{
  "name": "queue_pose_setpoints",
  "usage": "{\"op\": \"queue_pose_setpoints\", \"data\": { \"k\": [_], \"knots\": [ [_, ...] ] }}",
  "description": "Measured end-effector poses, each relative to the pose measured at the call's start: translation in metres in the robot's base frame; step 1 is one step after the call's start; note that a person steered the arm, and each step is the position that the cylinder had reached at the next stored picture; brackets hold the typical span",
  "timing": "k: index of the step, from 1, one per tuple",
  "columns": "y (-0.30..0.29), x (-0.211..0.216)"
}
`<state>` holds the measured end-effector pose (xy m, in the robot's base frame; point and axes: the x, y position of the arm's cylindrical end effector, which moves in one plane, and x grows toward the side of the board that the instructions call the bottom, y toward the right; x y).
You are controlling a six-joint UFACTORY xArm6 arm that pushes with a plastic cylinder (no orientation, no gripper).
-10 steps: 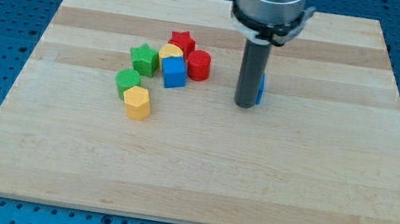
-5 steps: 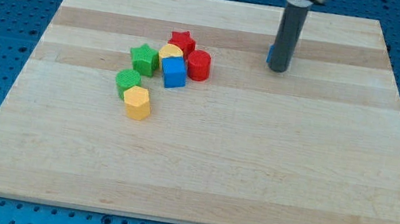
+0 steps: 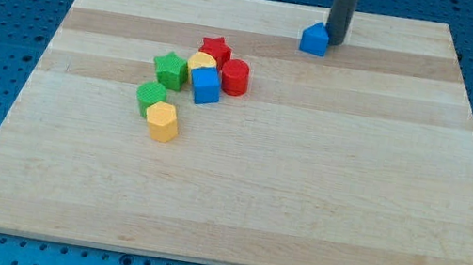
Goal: Push the blue triangle to top left
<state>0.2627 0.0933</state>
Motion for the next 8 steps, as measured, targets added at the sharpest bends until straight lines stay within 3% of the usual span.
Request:
{"op": "queue_pose_setpoints", "data": {
  "k": [4,8],
  "knots": [
    [-0.025,0.045],
    [-0.136,0.025]
  ]
}}
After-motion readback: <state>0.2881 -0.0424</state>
